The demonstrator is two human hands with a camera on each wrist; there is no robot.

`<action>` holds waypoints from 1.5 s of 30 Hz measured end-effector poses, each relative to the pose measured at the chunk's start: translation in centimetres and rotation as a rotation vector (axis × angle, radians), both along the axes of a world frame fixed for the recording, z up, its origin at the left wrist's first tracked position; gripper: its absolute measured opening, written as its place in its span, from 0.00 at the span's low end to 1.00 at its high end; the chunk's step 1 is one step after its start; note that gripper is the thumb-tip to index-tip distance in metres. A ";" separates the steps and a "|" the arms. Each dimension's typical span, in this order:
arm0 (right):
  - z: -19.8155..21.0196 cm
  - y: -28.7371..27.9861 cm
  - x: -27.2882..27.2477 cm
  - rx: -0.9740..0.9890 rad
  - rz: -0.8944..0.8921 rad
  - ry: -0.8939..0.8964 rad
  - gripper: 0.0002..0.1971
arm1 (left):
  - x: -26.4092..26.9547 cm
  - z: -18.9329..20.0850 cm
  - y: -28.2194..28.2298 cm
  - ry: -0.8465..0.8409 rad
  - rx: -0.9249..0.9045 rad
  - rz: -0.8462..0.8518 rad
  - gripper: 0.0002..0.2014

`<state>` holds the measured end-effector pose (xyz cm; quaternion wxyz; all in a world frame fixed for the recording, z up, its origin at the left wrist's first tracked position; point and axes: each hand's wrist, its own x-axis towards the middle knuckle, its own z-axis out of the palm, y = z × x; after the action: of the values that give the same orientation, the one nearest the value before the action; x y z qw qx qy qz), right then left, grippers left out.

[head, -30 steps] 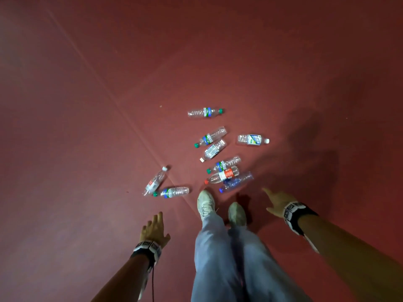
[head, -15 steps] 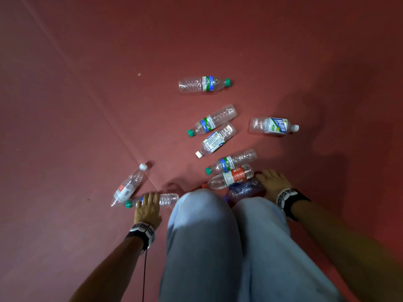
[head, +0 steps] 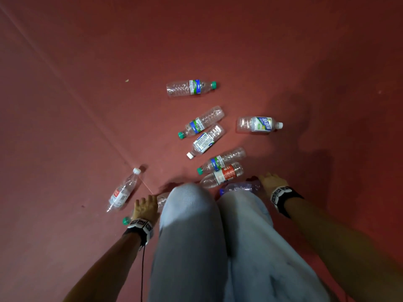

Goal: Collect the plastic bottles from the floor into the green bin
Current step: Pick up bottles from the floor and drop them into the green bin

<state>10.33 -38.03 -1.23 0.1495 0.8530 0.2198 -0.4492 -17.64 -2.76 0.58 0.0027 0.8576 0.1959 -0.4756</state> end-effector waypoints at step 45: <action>82.5 28.7 -4.0 1.211 -0.179 0.555 0.49 | 0.3 86.3 -4.4 -1.721 -0.072 1.273 0.30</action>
<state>6.35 -9.33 81.28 -0.4552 0.6540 0.3916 -0.4601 -17.33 -7.20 86.87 0.4127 0.6442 0.5254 0.3723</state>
